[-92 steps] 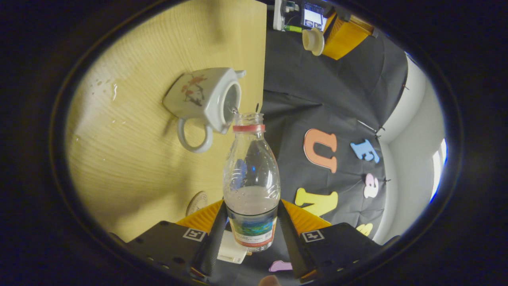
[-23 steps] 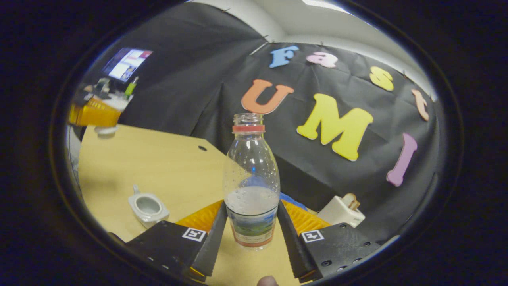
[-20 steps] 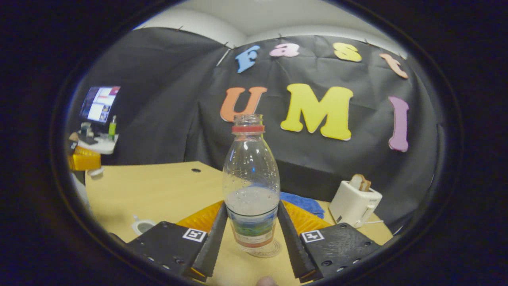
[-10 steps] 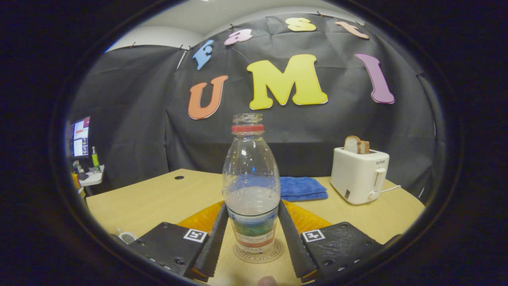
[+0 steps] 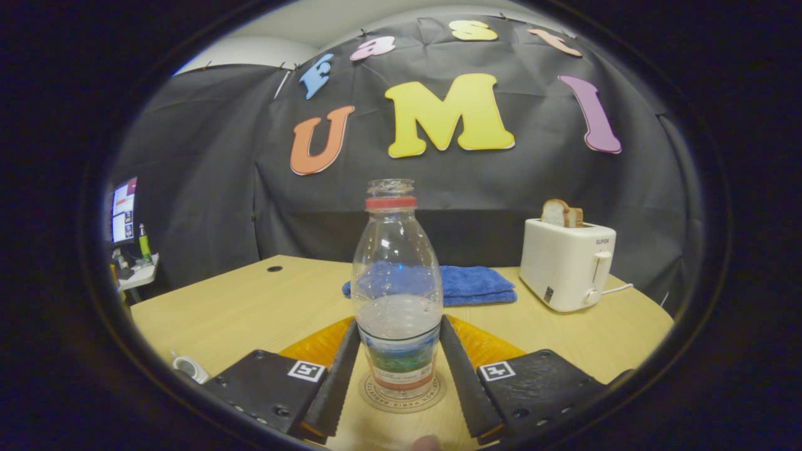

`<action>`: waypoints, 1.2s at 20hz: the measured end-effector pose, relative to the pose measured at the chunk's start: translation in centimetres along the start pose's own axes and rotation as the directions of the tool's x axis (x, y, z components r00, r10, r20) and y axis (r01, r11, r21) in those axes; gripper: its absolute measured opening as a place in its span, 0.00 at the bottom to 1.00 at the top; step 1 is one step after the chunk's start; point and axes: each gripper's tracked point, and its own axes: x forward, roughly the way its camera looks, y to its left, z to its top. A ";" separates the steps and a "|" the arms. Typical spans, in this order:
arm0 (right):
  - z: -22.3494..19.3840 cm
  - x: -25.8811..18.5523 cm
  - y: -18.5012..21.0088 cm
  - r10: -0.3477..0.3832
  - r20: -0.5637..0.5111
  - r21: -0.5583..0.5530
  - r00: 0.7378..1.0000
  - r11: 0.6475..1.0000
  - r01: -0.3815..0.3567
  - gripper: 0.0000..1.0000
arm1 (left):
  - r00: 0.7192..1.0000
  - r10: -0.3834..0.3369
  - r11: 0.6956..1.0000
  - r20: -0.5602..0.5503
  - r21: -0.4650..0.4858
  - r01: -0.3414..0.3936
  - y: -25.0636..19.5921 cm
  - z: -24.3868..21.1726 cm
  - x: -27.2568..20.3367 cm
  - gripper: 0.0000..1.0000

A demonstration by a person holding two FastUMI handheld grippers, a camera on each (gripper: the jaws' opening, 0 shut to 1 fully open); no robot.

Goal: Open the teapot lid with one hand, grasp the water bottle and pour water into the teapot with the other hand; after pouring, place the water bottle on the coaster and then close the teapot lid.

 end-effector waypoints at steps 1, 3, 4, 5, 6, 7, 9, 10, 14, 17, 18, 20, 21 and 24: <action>-0.1 -0.1 0.1 0.002 -0.002 -0.001 1.000 1.000 -0.002 0.75 | 1.000 -0.001 1.000 0.001 -0.001 0.001 0.0 0.0 0.0 0.03; -0.2 -0.3 0.3 0.008 -0.008 -0.001 1.000 1.000 -0.008 0.75 | 1.000 -0.002 1.000 0.000 0.001 0.002 -0.2 0.0 0.0 0.03; -0.4 -0.4 0.5 0.011 -0.012 0.000 1.000 1.000 -0.012 0.83 | 1.000 -0.002 1.000 -0.001 0.002 0.002 -0.2 0.0 -0.1 0.03; -0.5 -0.5 0.7 0.016 -0.014 -0.003 1.000 1.000 -0.016 0.88 | 1.000 -0.002 1.000 -0.002 0.004 0.002 -0.2 -0.1 0.0 0.03; -0.4 -0.6 0.8 0.018 -0.011 -0.011 1.000 1.000 -0.019 0.95 | 1.000 -0.002 1.000 -0.002 0.006 0.002 -0.3 -0.1 0.0 0.03; -0.4 -0.7 0.9 0.016 -0.008 -0.020 1.000 1.000 -0.016 0.95 | 1.000 -0.003 1.000 0.000 0.008 0.003 -0.3 0.1 -0.1 0.03; -0.1 -1.4 1.1 0.018 -0.001 -0.025 1.000 1.000 -0.018 0.96 | 1.000 -0.005 1.000 0.009 0.004 0.005 -0.6 0.2 0.0 0.03; 0.0 -2.3 1.0 0.019 0.007 -0.020 1.000 1.000 -0.019 0.96 | 1.000 -0.011 1.000 0.008 -0.003 0.011 -0.9 0.1 0.1 0.03; 0.3 -7.6 -0.8 -0.010 0.067 -0.014 0.998 1.000 0.011 0.95 | 0.998 -0.055 0.998 0.005 -0.020 0.055 -3.4 -0.4 0.8 0.03; 0.6 -11.8 -2.0 -0.036 0.107 -0.017 0.994 0.999 0.038 0.95 | 0.995 -0.099 0.995 -0.008 -0.015 0.099 -6.2 -1.3 1.5 0.03; 0.6 -13.0 -2.3 -0.045 0.113 -0.021 0.993 0.999 0.048 0.95 | 0.995 -0.103 0.995 -0.012 -0.010 0.103 -6.9 -1.7 1.8 0.03; 0.8 -15.1 -2.9 -0.056 0.128 -0.012 0.990 0.998 0.058 0.93 | 0.993 -0.116 0.993 -0.017 -0.015 0.116 -8.3 -2.1 2.3 0.03; 0.9 -16.0 -3.1 -0.058 0.141 -0.002 0.988 0.998 0.059 0.95 | 0.993 -0.118 0.993 -0.014 -0.019 0.118 -8.9 -2.1 2.8 0.03; 1.3 -18.1 -4.0 -0.073 0.166 0.020 0.983 0.997 0.071 0.95 | 0.994 -0.113 0.993 0.005 -0.031 0.114 -9.7 -1.8 3.9 0.03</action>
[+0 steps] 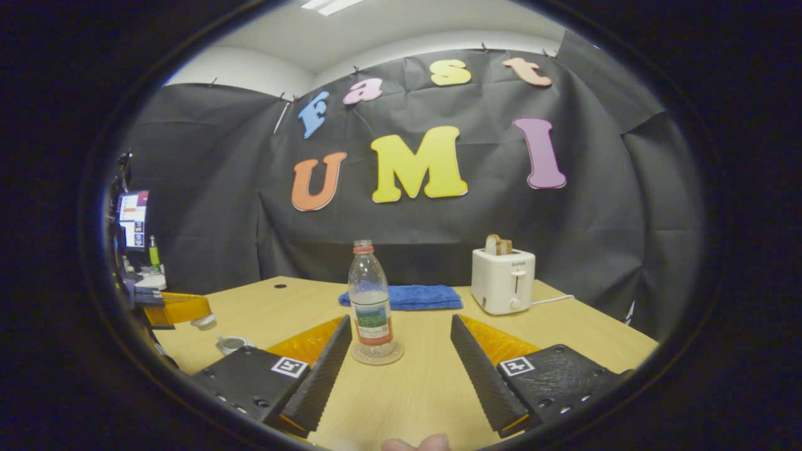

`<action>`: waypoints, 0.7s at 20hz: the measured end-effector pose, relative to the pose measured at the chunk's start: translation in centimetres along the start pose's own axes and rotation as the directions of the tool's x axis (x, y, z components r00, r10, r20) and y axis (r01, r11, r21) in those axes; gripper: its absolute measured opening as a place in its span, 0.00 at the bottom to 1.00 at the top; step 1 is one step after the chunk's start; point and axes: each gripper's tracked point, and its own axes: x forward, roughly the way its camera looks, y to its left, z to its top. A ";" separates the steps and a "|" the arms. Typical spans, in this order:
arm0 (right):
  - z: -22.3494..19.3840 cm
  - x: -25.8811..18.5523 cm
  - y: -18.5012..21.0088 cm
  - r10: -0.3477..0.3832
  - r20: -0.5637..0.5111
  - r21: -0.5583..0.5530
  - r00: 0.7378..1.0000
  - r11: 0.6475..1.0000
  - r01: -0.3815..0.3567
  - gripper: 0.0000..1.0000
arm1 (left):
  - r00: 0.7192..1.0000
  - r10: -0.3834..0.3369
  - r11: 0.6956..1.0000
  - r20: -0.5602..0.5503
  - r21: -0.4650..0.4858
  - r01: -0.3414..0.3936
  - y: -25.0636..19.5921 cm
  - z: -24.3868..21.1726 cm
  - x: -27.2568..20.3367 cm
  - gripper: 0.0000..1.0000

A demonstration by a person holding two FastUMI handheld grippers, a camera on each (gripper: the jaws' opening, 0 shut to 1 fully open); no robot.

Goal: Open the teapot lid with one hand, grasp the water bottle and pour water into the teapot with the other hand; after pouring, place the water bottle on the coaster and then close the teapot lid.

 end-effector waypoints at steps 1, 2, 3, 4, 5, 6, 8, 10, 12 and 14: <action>-0.1 -0.3 -0.5 -0.006 0.005 0.003 1.000 1.000 0.006 0.95 | 1.000 0.002 1.000 0.001 0.000 -0.002 -0.2 -0.1 0.4 0.02; -0.1 -0.6 -1.0 -0.015 0.005 0.006 1.000 1.000 0.015 0.95 | 1.000 0.005 1.000 -0.002 0.004 -0.005 -0.4 -0.3 0.7 0.03; -0.2 -0.9 -1.4 -0.020 0.007 0.011 1.000 1.000 0.020 0.95 | 1.000 0.008 1.000 -0.009 0.010 -0.007 -0.5 -0.8 1.0 0.03; -0.3 -1.1 -1.8 -0.028 0.007 0.011 1.000 1.000 0.028 0.95 | 1.000 0.012 1.000 -0.015 0.017 -0.012 -0.5 -1.1 1.3 0.03; -0.6 -1.3 -2.3 -0.036 0.004 0.012 0.999 0.999 0.036 0.95 | 1.000 0.015 1.000 -0.021 0.023 -0.015 -0.6 -1.5 1.6 0.03; -0.9 -1.5 -2.6 -0.041 -0.002 0.015 0.999 0.999 0.041 0.93 | 0.999 0.018 0.999 -0.027 0.027 -0.017 -0.6 -1.9 2.0 0.03; -1.3 -1.7 -3.5 -0.055 -0.012 0.022 0.998 0.998 0.055 0.95 | 0.999 0.021 0.999 -0.039 0.034 -0.020 -0.9 -2.4 2.3 0.03; -1.4 -1.5 -4.3 -0.064 -0.014 0.039 0.998 0.997 0.065 0.95 | 0.999 0.024 0.999 -0.046 0.039 -0.022 -0.9 -2.7 2.3 0.03; -1.7 -1.7 -4.6 -0.064 -0.020 0.048 0.998 0.997 0.065 0.95 | 0.998 0.040 0.998 -0.048 0.044 -0.038 -0.6 -3.0 2.3 0.03; -1.8 -1.7 -4.9 -0.068 -0.026 0.043 0.997 0.997 0.069 0.95 | 0.998 0.045 0.999 -0.049 0.033 -0.044 -0.6 -3.2 2.6 0.03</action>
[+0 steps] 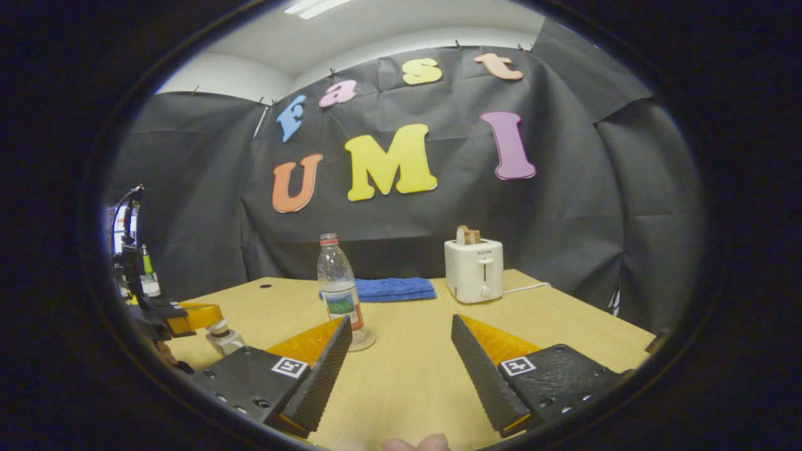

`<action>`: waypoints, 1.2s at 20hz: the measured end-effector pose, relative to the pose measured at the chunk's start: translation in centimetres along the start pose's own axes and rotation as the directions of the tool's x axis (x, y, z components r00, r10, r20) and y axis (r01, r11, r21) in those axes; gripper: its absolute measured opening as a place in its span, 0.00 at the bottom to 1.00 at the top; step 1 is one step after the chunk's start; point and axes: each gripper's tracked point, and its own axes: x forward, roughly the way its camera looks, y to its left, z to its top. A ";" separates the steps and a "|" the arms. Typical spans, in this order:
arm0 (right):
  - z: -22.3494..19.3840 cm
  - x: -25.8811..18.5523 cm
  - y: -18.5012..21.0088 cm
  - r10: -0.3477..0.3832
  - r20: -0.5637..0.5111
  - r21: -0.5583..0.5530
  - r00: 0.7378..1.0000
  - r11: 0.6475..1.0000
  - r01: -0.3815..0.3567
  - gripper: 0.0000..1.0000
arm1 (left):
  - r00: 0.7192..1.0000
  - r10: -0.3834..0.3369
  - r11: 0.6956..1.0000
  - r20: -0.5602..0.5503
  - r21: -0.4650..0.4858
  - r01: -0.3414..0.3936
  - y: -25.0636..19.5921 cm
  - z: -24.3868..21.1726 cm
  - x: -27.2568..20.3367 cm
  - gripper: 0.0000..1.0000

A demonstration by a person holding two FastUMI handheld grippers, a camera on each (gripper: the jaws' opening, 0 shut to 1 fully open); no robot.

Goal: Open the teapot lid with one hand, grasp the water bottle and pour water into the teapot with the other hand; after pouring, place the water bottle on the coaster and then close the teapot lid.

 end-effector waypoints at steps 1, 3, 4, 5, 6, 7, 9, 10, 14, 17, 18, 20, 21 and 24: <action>-0.1 -0.1 -0.2 -0.001 -0.001 0.000 1.000 1.000 0.001 0.95 | 1.000 0.003 1.000 -0.004 -0.004 -0.003 0.1 -0.2 0.0 0.03; 0.0 -0.2 -0.5 -0.007 0.006 -0.001 1.000 1.000 0.007 0.95 | 1.000 0.008 1.000 -0.012 -0.007 -0.008 0.2 -0.7 0.3 0.03; 0.0 -0.3 -0.6 -0.010 0.008 -0.002 1.000 1.000 0.010 0.95 | 1.000 0.009 1.000 -0.013 -0.009 -0.009 0.3 -0.8 0.2 0.03; -0.1 -0.3 -0.7 -0.011 0.007 -0.003 1.000 1.000 0.011 0.96 | 1.000 0.011 1.000 -0.010 -0.010 -0.011 0.2 -0.7 0.3 0.03; -0.1 -0.3 -0.7 -0.011 0.005 -0.004 1.000 1.000 0.011 0.96 | 1.000 0.013 1.000 -0.010 -0.010 -0.013 0.2 -0.7 0.2 0.03; -0.2 -0.4 -0.8 -0.013 0.005 -0.005 1.000 1.000 0.013 0.96 | 1.000 0.017 1.000 -0.010 -0.010 -0.017 0.2 -0.7 0.2 0.03; -0.2 -0.4 -0.9 -0.014 0.005 -0.001 1.000 1.000 0.014 0.96 | 1.000 0.027 1.000 -0.013 -0.012 -0.027 0.3 -0.9 0.2 0.03; -0.2 -0.4 -0.9 -0.013 0.006 0.001 1.000 1.000 0.013 0.96 | 0.999 0.032 0.999 -0.017 -0.016 -0.032 0.3 -1.0 0.1 0.04; 0.0 -0.6 -0.8 -0.010 0.011 -0.002 1.000 1.000 0.010 0.95 | 0.999 0.034 0.999 -0.039 -0.031 -0.035 0.3 -1.7 0.3 0.05; 0.1 -0.8 -1.1 -0.014 0.017 0.002 1.000 1.000 0.014 0.96 | 0.998 0.062 0.998 -0.004 -0.013 -0.062 0.5 -0.6 0.0 0.11; 0.2 -0.9 -1.1 -0.017 0.019 0.005 1.000 1.000 0.017 0.93 | 0.997 0.071 0.997 0.015 -0.004 -0.071 0.6 0.1 -0.3 0.44; 0.5 -1.0 -1.3 -0.026 0.028 0.004 0.999 1.000 0.026 0.95 | 0.993 0.104 0.995 0.062 -0.001 -0.104 0.9 2.2 -1.3 0.99; 0.6 -1.1 -1.3 -0.031 0.037 0.003 0.999 1.000 0.030 0.95 | 0.990 0.110 0.994 0.085 -0.009 -0.110 0.8 3.5 -1.9 0.96; 2.0 -2.0 -0.5 -0.025 0.072 0.007 0.997 1.000 0.024 0.93 | 0.980 0.126 0.992 0.156 -0.017 -0.124 -0.2 7.7 -3.6 0.96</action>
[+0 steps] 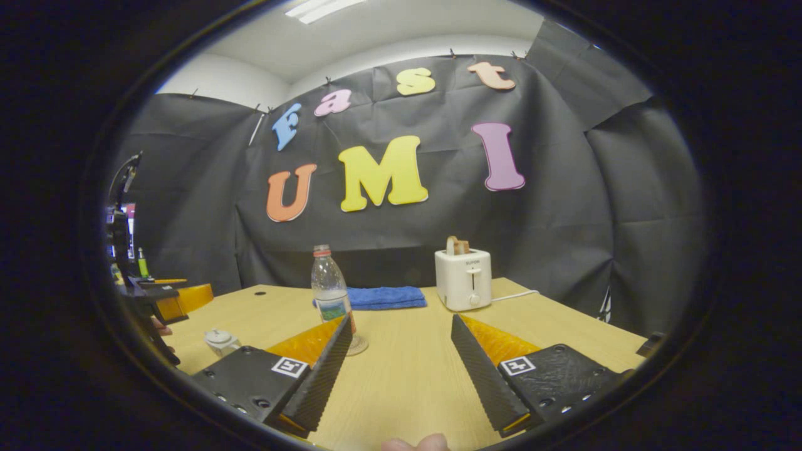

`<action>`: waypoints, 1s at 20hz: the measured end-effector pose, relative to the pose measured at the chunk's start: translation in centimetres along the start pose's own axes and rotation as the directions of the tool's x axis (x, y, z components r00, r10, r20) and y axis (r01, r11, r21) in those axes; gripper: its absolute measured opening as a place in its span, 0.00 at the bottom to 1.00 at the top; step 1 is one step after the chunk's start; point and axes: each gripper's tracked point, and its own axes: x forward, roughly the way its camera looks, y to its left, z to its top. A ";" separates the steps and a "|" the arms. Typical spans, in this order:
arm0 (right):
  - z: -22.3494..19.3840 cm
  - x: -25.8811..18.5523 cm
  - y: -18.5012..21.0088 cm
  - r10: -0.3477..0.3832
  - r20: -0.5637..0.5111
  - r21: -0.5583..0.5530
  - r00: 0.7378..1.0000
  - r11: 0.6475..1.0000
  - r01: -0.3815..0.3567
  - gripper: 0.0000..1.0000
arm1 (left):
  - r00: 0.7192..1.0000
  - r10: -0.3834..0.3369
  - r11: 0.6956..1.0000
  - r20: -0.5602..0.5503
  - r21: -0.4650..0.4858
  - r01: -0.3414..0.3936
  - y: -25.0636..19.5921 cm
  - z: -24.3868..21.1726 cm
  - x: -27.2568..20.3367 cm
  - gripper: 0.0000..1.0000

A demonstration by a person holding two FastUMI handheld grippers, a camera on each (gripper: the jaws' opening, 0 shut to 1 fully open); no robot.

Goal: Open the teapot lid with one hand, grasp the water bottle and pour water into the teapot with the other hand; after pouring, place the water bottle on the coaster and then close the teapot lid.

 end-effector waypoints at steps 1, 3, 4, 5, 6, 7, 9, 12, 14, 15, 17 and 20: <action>0.4 -0.3 0.1 -0.002 0.012 -0.006 1.000 1.000 0.003 0.93 | 1.000 0.000 1.000 0.021 0.009 0.000 -0.4 1.2 -0.6 0.96; 1.4 -1.0 0.6 -0.009 0.031 -0.022 0.999 1.000 0.010 0.96 | 0.999 -0.019 1.000 0.048 0.021 0.018 -1.8 2.8 -1.8 0.96; 1.8 -1.3 0.8 -0.010 0.040 -0.029 0.999 1.000 0.011 0.96 | 0.998 -0.030 0.999 0.055 0.024 0.028 -2.6 3.2 -2.3 0.96; 2.2 -1.8 1.1 -0.010 0.050 -0.036 0.999 0.999 0.012 0.96 | 0.998 -0.035 0.999 0.060 0.027 0.033 -3.1 3.5 -2.9 0.96; 2.6 -2.4 1.2 -0.016 0.059 -0.048 0.998 0.999 0.019 0.96 | 0.998 -0.033 0.999 0.057 0.031 0.031 -3.4 3.4 -3.3 0.96; 2.8 -2.8 1.4 -0.022 0.068 -0.061 0.997 0.998 0.027 0.95 | 0.998 -0.031 0.999 0.054 0.033 0.030 -3.6 3.2 -3.7 0.96; 3.1 -3.7 1.7 -0.033 0.083 -0.081 0.996 0.996 0.040 0.95 | 0.998 -0.035 0.999 0.057 0.041 0.033 -4.1 2.6 -4.4 0.96; 2.8 -4.3 2.7 -0.044 0.081 -0.097 0.996 0.994 0.052 0.95 | 0.998 -0.032 0.999 0.050 0.028 0.030 -3.8 1.5 -5.1 0.96; 2.5 -4.6 3.6 -0.041 0.076 -0.100 0.996 0.994 0.049 0.95 | 0.997 -0.061 0.998 0.042 0.017 0.060 -4.3 1.3 -5.2 0.96; 2.5 -4.7 4.2 -0.041 0.075 -0.100 0.996 0.994 0.048 0.95 | 0.997 -0.062 0.998 0.046 0.013 0.061 -3.9 1.5 -5.4 0.96; 2.5 -4.9 4.9 -0.042 0.076 -0.105 0.996 0.993 0.050 0.95 | 0.996 -0.079 0.997 0.050 0.004 0.079 -4.1 1.8 -5.6 0.96; 2.8 -4.9 6.0 -0.030 0.075 -0.128 0.997 0.991 0.040 0.95 | 0.995 -0.076 0.997 0.069 0.008 0.075 -3.5 2.6 -5.9 0.96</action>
